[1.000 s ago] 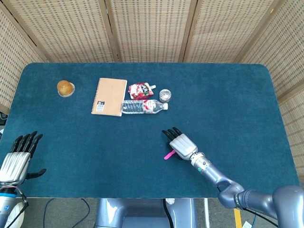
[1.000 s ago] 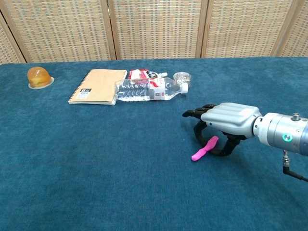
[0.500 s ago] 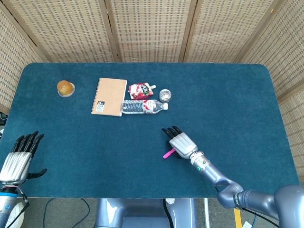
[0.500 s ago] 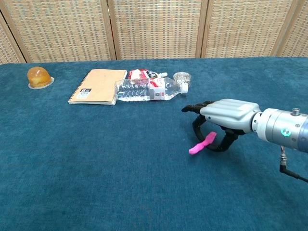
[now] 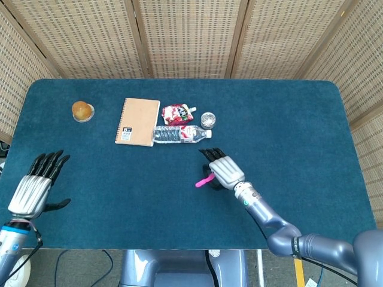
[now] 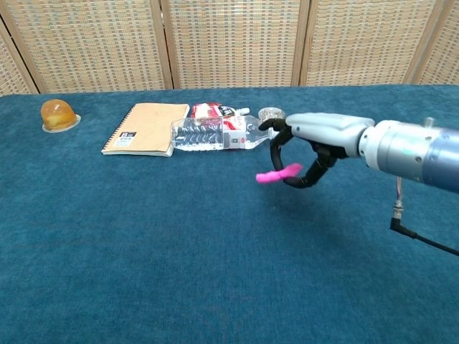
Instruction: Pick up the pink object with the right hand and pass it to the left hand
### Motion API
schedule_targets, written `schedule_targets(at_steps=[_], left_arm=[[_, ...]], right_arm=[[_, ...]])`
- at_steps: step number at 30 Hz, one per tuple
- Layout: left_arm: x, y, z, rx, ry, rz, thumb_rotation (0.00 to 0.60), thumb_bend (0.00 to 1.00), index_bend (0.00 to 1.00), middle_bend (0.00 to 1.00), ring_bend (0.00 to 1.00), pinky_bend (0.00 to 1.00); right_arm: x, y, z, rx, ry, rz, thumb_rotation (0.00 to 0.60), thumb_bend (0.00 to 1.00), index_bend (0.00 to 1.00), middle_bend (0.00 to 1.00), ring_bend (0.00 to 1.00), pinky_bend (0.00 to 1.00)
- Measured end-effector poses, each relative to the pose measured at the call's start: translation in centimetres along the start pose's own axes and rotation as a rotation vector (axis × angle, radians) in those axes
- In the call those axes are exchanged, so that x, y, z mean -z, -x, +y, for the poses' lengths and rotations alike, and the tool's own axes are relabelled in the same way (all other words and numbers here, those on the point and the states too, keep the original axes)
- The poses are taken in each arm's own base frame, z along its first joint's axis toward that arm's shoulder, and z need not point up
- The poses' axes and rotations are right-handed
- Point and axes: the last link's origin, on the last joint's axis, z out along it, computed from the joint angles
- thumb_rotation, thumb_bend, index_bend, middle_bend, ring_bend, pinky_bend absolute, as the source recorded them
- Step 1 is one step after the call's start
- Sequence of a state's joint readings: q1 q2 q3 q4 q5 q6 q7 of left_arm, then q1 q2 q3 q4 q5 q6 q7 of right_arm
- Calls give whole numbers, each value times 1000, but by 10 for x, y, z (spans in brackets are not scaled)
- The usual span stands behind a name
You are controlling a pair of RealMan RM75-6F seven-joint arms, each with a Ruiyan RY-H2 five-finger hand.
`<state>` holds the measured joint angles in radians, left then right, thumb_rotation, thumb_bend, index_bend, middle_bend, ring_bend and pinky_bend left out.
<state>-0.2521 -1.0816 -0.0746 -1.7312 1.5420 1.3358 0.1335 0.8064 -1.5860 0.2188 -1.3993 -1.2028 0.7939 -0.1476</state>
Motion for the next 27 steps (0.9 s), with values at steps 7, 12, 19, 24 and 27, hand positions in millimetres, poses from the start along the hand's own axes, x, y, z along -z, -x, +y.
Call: schedule_targets(at_steps=[7, 12, 19, 24, 27], left_arm=[[-41, -19, 14, -78, 149, 53, 600, 0, 37, 0, 0, 0], [-70, -26, 27, -124, 256, 101, 600, 0, 155, 0, 0, 0], [-106, -31, 47, -117, 411, 132, 600, 0, 212, 0, 0, 0], [-129, -31, 73, -122, 523, 126, 600, 0, 242, 0, 0, 0], [-139, -28, 89, -119, 559, 133, 600, 0, 266, 0, 0, 0]], right_arm=[[-18, -23, -15, -141, 53, 2, 600, 611, 668, 101, 0, 0], [-30, -38, -29, -251, 91, -5, 600, 612, 674, 110, 0, 0], [-42, -52, -51, -392, 135, -33, 600, 612, 675, 110, 0, 0], [-47, -65, -70, -448, 132, -38, 600, 613, 675, 110, 0, 0], [-47, -69, -78, -464, 124, -37, 600, 612, 675, 110, 0, 0]])
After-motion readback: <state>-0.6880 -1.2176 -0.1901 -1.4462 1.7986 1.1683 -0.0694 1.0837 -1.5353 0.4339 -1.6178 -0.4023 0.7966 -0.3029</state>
